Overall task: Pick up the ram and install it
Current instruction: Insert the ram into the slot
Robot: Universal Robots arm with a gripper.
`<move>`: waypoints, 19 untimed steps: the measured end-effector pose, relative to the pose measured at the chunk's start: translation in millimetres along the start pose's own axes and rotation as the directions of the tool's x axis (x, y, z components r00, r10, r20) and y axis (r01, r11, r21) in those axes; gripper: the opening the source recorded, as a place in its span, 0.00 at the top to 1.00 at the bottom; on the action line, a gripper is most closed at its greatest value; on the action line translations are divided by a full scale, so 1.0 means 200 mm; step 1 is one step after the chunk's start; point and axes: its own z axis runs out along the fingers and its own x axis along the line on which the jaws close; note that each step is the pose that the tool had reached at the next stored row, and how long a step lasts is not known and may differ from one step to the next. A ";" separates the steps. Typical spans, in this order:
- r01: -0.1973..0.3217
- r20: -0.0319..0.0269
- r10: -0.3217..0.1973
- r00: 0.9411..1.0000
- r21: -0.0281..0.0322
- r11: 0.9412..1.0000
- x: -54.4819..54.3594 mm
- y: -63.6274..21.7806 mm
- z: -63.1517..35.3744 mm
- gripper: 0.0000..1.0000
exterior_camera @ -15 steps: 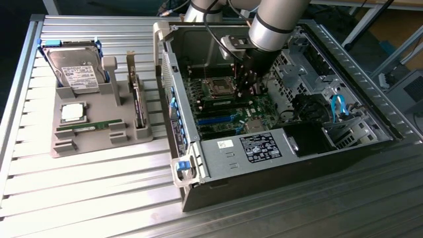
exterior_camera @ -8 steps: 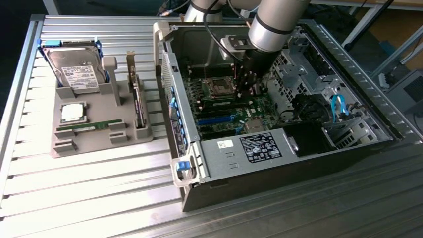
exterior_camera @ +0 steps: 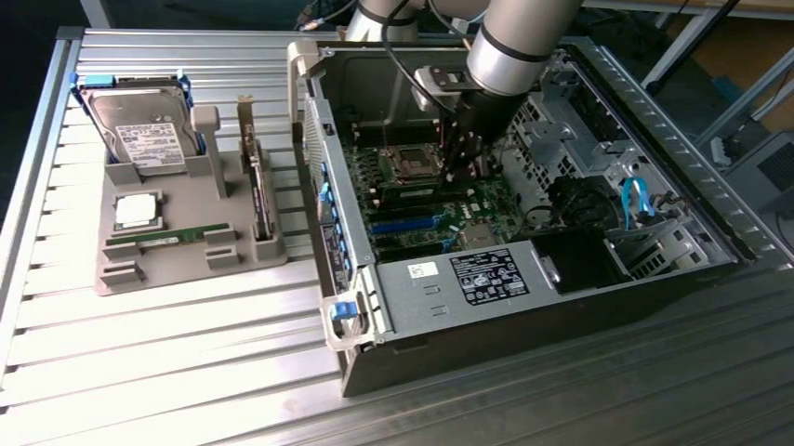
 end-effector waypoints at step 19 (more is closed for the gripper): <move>0.005 0.000 -0.005 1.000 0.000 1.000 0.00 0.000 -0.003 0.87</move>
